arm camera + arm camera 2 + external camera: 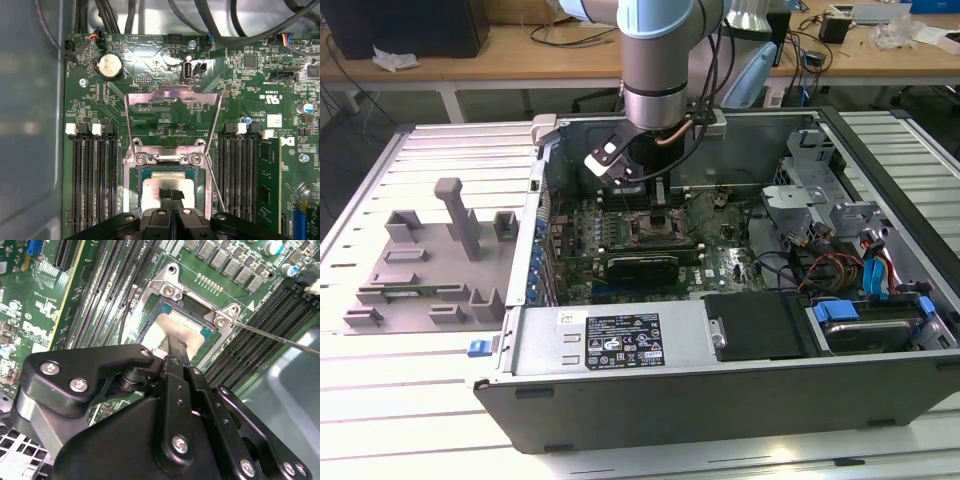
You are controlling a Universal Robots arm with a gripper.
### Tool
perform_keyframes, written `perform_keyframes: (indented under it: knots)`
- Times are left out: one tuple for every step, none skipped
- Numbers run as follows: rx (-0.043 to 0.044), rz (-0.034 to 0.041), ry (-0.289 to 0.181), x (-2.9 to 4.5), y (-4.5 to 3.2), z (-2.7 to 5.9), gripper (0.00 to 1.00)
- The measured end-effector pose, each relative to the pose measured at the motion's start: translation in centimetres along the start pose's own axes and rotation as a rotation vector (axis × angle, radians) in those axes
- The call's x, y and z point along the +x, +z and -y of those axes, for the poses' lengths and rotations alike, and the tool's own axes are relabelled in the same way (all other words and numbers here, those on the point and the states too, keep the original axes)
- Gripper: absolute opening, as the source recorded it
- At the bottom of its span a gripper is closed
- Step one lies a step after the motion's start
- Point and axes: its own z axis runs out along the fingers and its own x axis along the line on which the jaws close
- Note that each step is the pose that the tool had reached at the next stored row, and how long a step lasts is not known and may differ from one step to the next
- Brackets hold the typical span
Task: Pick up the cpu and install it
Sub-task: 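Place the cpu into insertion slot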
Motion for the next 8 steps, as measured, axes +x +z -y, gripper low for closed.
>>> perform_keyframes:
  knots:
    - [0.0001,0.0001,0.000,0.00,-0.18,-0.01,0.11]
    - [0.0001,0.0002,0.000,-0.01,-0.33,-0.01,0.11]
    - [0.0001,0.0001,0.000,-0.01,-0.65,-0.03,0.11]
    - [0.0001,0.0001,0.000,-0.02,-0.99,-0.04,0.11]
    - [0.0001,0.0000,0.000,-0.02,-1.20,-0.05,0.11]
    - [0.0001,0.0001,0.000,-0.03,-1.37,-0.06,0.11]
    - [0.0001,0.0001,0.000,-0.03,-1.78,-0.08,0.11]
    - [0.0001,0.0001,0.000,-0.04,-1.99,-0.09,0.11]
